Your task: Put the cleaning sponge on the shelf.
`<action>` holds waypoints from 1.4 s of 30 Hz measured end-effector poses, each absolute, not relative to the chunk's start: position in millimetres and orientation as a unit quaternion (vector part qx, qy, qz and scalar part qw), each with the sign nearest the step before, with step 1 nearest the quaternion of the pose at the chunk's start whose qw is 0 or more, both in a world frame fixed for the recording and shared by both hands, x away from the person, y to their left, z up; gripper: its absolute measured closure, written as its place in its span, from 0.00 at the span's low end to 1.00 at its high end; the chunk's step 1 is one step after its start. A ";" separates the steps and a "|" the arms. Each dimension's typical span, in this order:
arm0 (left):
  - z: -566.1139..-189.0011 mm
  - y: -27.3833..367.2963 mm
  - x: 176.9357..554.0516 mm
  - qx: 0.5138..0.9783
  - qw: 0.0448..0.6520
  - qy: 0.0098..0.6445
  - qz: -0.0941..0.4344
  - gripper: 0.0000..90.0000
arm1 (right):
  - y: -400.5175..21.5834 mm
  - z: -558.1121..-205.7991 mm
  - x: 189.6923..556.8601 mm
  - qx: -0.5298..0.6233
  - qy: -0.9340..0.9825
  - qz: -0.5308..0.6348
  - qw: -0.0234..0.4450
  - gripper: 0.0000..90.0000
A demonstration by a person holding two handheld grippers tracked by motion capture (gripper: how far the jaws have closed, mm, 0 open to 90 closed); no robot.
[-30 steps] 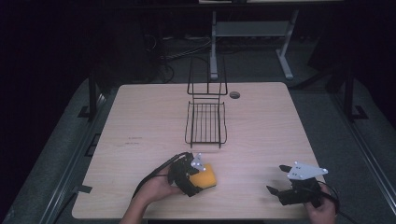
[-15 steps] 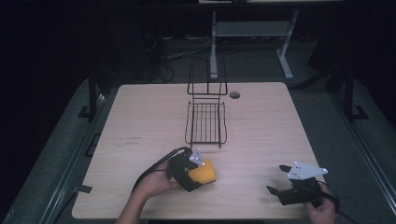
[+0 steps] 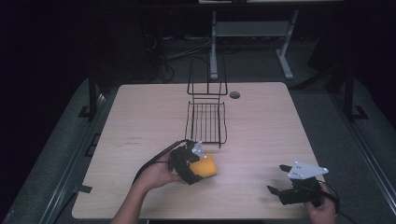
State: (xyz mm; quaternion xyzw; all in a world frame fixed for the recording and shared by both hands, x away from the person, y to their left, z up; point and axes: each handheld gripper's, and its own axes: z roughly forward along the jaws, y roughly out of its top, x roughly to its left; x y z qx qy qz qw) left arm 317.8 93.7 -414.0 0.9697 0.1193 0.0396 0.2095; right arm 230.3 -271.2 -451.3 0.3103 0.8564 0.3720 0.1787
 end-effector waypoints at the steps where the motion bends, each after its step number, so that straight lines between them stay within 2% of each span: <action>1: -413.4 93.0 319.3 0.970 0.208 0.118 0.040 0.24 | -271.5 -451.4 230.5 0.310 0.856 0.373 0.179 0.15; 23: -388.5 79.9 359.5 0.973 0.203 0.107 0.033 0.24 | -268.6 -451.0 231.8 0.306 0.858 0.374 0.175 0.15; 42: -386.3 66.6 394.9 0.977 0.186 0.099 0.020 0.24 | -269.9 -451.8 232.5 0.308 0.858 0.372 0.174 0.15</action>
